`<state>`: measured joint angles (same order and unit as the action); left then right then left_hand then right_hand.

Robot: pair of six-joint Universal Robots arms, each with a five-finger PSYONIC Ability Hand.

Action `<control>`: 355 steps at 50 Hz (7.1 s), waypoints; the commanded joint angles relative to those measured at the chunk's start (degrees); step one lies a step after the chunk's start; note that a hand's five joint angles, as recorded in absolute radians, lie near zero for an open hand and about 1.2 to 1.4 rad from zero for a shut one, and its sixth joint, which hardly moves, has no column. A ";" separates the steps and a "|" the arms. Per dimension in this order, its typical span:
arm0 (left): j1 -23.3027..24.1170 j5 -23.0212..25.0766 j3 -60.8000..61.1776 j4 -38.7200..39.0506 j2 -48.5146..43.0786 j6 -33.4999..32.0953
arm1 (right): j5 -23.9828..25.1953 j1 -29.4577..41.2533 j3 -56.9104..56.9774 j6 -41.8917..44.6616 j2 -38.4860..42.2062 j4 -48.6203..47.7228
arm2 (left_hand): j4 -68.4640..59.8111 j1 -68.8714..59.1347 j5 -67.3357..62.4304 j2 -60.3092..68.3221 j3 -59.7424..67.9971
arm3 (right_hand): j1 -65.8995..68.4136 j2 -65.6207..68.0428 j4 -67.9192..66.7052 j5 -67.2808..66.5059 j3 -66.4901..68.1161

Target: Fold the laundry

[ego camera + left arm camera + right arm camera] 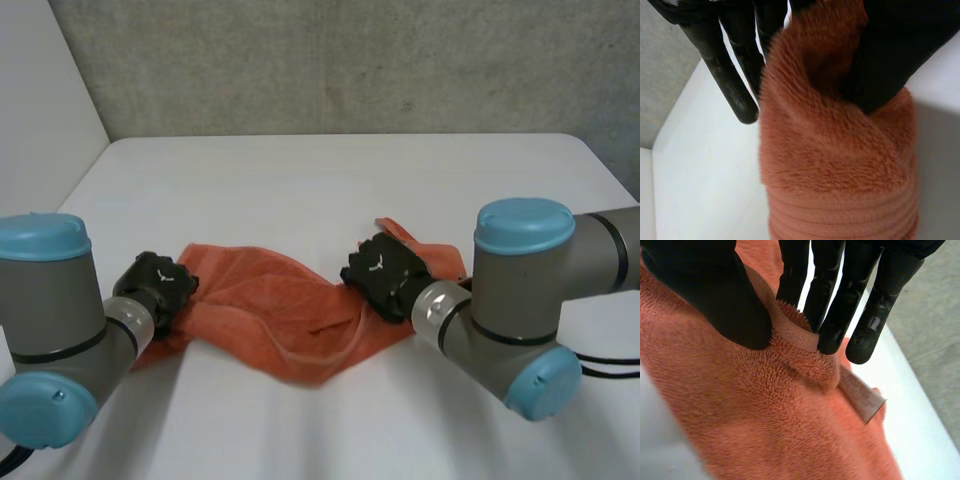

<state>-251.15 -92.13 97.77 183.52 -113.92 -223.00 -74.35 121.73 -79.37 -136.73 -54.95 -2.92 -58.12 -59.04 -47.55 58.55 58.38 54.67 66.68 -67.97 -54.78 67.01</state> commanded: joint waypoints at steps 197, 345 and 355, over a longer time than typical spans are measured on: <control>-3.38 1.25 -13.68 29.70 10.30 11.97 | -16.63 -10.54 -0.86 -8.02 -21.08 -13.87 | -21.88 -20.96 -22.45 21.45 21.62 | 25.33 13.32 -12.03 -15.22 12.99; -8.74 1.16 10.59 19.88 2.38 4.86 | -17.41 -20.12 -7.73 -0.29 -10.62 7.05 | -21.88 -20.96 -22.45 21.45 21.62 | 25.33 13.32 -12.03 -15.22 12.99; -10.50 1.69 14.02 -9.31 14.25 -0.86 | -16.97 -25.74 -14.58 16.83 -19.93 27.70 | -21.88 -20.96 -22.45 21.45 21.62 | 25.33 13.32 -12.03 -15.22 12.99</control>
<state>-261.05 -90.91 110.71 192.00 -106.85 -221.14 -91.75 100.12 -89.73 -129.90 -69.78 15.31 -68.49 -64.47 -55.47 68.68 68.38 55.87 67.50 -68.34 -56.79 67.87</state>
